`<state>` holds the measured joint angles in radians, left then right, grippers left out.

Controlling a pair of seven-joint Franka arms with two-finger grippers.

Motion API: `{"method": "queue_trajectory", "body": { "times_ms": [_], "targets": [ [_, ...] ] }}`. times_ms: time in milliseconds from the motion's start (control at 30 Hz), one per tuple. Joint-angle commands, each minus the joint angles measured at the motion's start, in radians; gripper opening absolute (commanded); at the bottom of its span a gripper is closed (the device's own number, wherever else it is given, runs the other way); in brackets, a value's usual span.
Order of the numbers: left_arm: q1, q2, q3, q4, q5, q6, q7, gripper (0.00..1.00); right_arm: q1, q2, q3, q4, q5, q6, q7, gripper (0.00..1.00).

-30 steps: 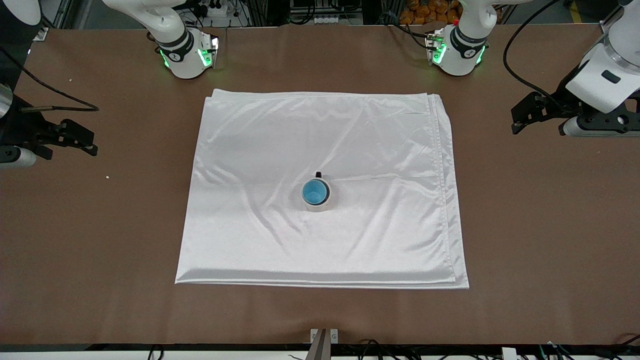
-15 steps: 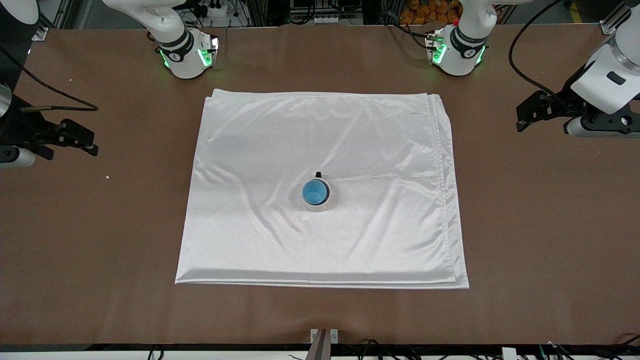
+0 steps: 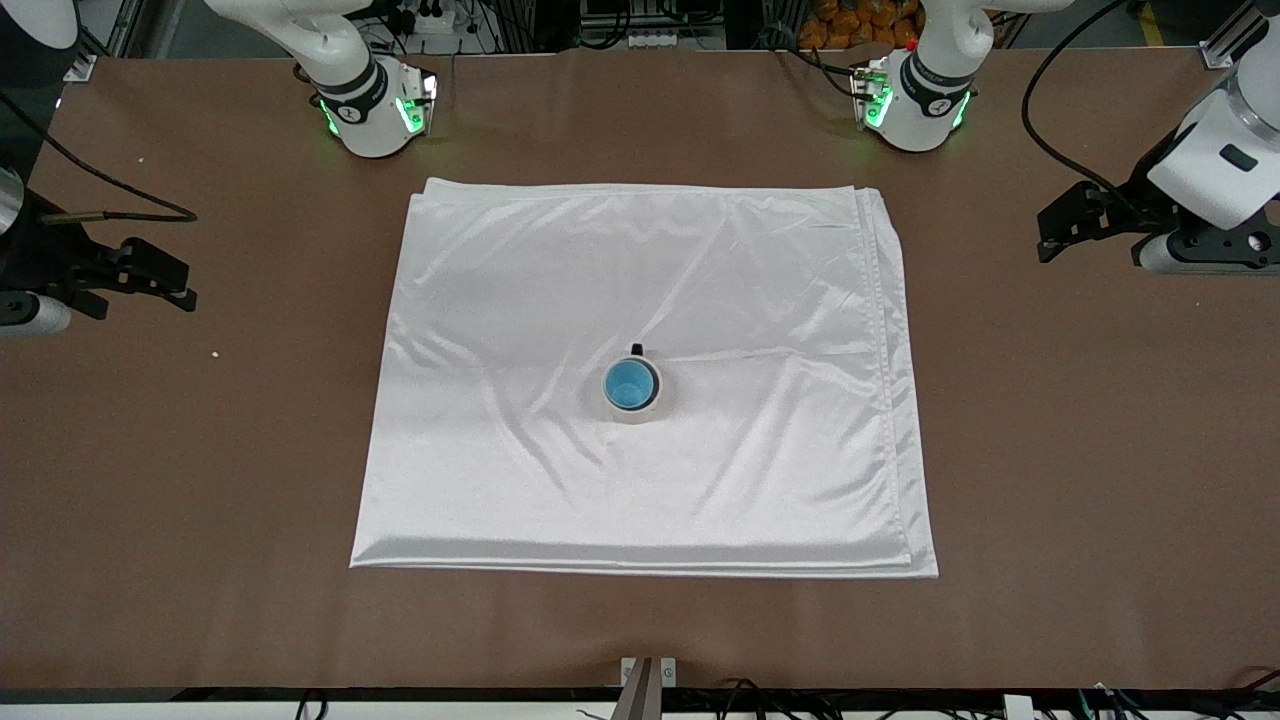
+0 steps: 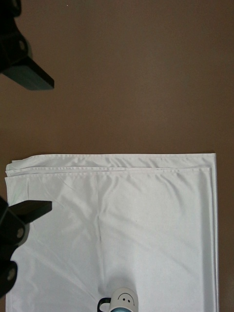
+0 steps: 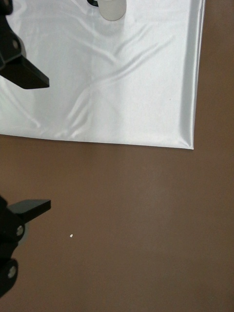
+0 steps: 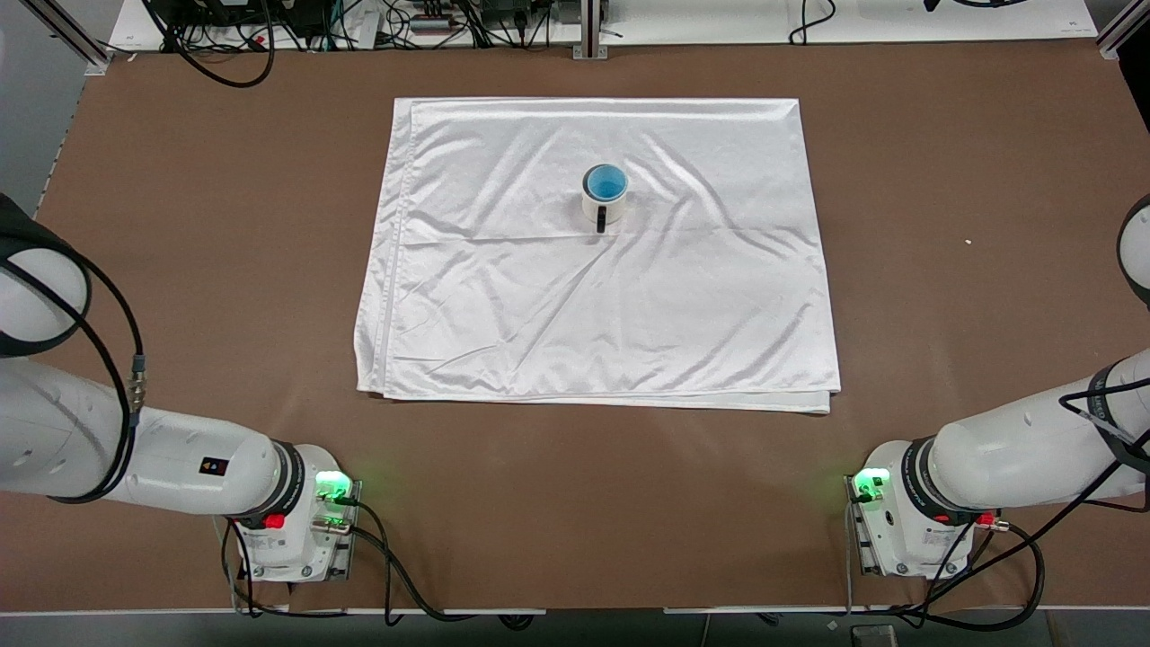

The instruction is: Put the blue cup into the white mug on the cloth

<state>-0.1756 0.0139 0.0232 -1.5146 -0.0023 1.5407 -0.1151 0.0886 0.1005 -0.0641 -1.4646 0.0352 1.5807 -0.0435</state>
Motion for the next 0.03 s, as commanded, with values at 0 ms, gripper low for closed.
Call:
{"method": "queue_trajectory", "body": {
  "times_ms": [0],
  "targets": [
    [-0.007,0.000,0.018,0.014,-0.022,-0.019,0.018,1.00,0.005,-0.028,0.001,-0.028,0.006,0.007,-0.010,1.00]
  ]
}}
